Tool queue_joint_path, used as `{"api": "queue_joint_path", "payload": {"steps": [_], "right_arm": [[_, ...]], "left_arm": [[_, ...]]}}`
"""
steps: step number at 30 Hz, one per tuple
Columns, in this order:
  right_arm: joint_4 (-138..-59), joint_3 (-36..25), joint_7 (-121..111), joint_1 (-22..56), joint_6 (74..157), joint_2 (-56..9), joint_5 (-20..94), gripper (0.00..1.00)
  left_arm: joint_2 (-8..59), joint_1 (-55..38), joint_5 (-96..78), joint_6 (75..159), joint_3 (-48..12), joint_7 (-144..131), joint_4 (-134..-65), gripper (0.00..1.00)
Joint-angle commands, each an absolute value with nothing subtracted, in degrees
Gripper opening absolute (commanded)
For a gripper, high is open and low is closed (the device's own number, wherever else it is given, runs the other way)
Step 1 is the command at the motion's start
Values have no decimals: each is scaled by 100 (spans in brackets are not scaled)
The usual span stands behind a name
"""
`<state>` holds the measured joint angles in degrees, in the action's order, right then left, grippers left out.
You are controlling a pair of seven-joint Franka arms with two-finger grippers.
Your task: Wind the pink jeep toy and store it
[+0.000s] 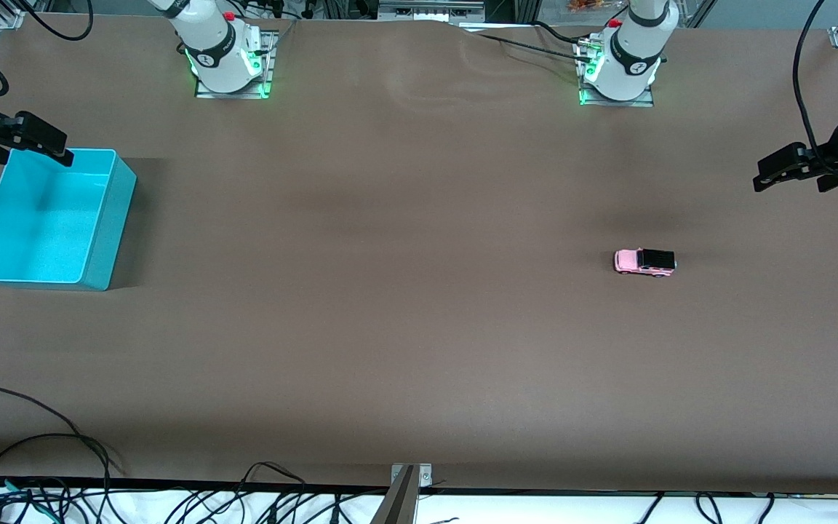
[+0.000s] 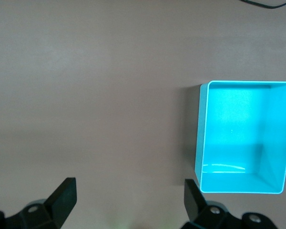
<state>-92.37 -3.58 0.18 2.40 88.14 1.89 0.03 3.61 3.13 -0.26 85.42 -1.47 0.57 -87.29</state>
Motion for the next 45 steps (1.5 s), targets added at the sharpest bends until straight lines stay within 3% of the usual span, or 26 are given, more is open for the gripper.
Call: {"api": "queue_joint_path", "payload": {"steps": [1, 45], "right_arm": [[-9342, -343, 44, 220, 8842, 316, -105, 100], [-9246, -448, 44, 193, 8974, 35, 167, 100]], "left_arm": [[378, 343, -18, 8578, -158, 211, -8701, 100], [352, 501, -35, 8833, -202, 97, -8771, 100]]}}
